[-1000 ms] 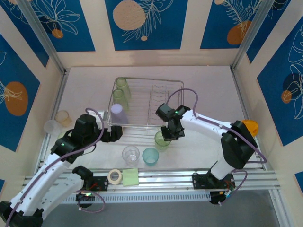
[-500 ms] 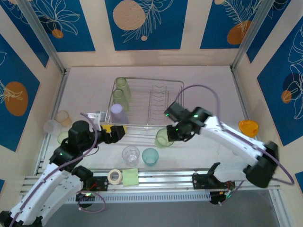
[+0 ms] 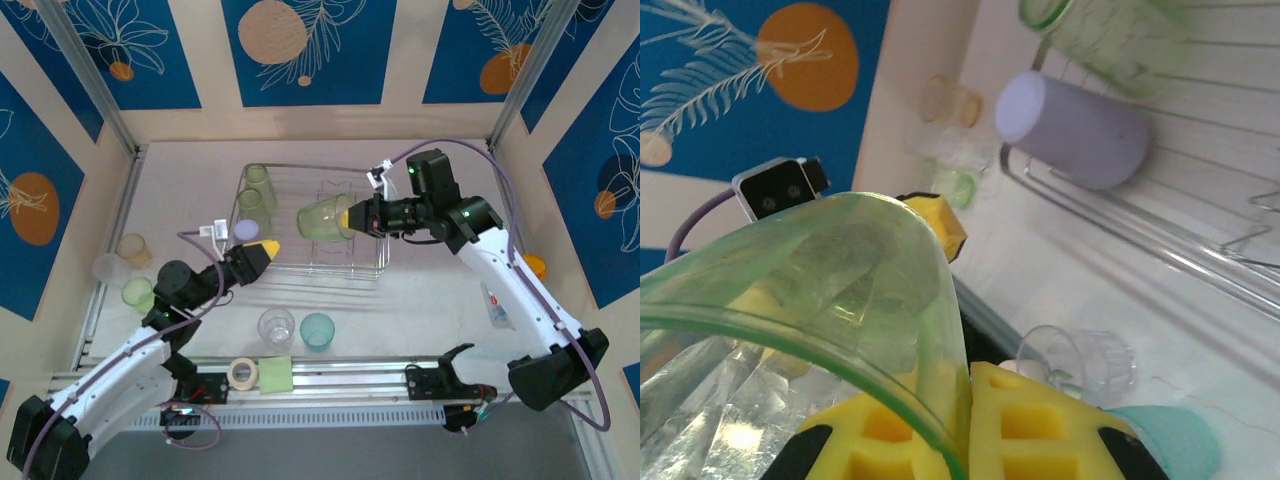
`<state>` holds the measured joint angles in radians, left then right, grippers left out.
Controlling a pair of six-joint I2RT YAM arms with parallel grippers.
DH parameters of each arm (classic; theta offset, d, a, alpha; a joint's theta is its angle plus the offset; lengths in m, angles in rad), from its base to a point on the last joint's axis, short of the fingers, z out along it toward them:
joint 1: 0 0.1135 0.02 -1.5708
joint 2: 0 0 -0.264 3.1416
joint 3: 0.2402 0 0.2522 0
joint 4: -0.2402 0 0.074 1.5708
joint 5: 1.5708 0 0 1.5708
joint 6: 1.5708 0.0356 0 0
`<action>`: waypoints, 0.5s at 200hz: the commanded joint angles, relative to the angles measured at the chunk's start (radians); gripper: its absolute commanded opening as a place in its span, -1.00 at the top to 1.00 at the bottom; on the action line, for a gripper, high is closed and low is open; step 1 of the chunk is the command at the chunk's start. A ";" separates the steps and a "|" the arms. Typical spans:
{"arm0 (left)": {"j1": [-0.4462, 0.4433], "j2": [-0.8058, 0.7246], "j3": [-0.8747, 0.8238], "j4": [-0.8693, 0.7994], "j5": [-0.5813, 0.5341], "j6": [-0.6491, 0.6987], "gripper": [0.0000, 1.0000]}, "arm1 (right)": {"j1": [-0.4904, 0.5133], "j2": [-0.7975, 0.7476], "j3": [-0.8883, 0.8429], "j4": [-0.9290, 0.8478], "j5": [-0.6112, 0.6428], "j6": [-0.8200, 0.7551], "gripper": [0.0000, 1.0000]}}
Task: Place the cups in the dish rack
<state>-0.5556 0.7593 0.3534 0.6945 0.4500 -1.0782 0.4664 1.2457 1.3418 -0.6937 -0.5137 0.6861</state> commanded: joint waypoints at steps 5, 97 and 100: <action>-0.022 0.062 0.037 0.233 0.084 -0.052 -0.99 | 0.018 0.042 0.046 0.063 -0.120 -0.013 1.00; -0.046 0.199 0.217 0.117 0.163 0.046 -0.99 | 0.080 0.142 0.053 0.153 -0.149 0.032 1.00; -0.046 0.204 0.218 0.123 0.164 0.044 -0.99 | 0.082 0.143 0.055 0.155 -0.149 0.034 1.00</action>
<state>-0.5877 0.9222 0.5232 0.7620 0.5472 -1.0481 0.5194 1.3701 1.3636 -0.5774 -0.6128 0.6991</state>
